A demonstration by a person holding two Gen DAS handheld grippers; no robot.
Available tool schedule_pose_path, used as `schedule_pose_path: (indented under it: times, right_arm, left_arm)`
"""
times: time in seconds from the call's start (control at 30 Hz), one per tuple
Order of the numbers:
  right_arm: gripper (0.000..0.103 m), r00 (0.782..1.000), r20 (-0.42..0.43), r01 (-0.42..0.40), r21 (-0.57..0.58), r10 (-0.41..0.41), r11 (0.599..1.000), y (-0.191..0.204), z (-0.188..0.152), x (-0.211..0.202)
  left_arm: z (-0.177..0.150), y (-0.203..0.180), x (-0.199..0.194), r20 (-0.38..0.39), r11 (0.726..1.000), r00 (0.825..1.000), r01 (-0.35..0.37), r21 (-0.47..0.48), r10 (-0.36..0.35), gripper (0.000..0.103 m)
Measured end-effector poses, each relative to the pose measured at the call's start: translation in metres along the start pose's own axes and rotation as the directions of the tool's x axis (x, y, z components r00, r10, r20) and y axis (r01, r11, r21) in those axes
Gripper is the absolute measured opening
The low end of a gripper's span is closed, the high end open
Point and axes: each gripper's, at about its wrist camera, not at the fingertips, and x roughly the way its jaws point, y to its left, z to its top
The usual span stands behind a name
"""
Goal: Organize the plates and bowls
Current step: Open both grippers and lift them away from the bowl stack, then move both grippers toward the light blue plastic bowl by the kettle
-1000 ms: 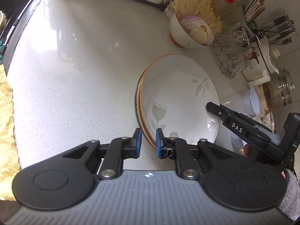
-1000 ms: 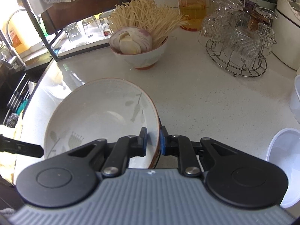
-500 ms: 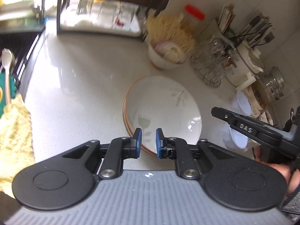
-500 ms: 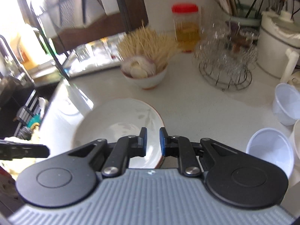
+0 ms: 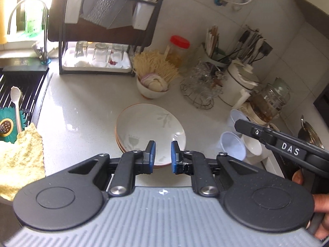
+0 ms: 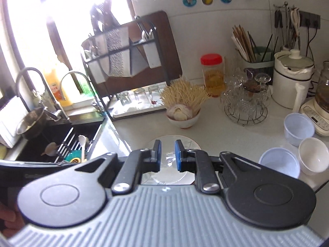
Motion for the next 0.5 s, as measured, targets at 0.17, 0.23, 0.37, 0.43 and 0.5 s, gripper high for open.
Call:
schedule_pose_path:
  times: [0.17, 0.23, 0.37, 0.43, 0.5]
  right_arm:
    - [0.017, 1.0, 0.004, -0.001, 0.014, 0.001, 1.0, 0.006, -0.02, -0.027]
    - [0.017, 1.0, 0.0, 0.001, 0.019, -0.001, 1.0, 0.007, -0.028, -0.033]
    - [0.017, 1.0, -0.007, 0.016, 0.041, -0.015, 0.999, 0.006, -0.044, -0.047]
    - [0.017, 1.0, -0.007, 0.027, 0.051, -0.026, 0.998, 0.005, -0.051, -0.054]
    - [0.017, 0.999, -0.004, 0.041, 0.062, -0.041, 0.997, 0.002, -0.056, -0.063]
  left_arm:
    - [-0.022, -0.01, -0.021, 0.014, 1.0, 1.0, -0.002, 0.02, 0.002, 0.017]
    - [-0.03, -0.011, -0.027, 0.013, 1.0, 1.0, -0.002, 0.019, 0.001, 0.017]
    - [-0.045, -0.016, -0.033, 0.005, 1.0, 1.0, 0.006, 0.019, -0.007, 0.017]
    - [-0.05, -0.019, -0.034, -0.001, 1.0, 1.0, 0.018, 0.022, -0.018, 0.017]
    - [-0.056, -0.023, -0.035, -0.007, 0.999, 1.0, 0.031, 0.027, -0.031, 0.017]
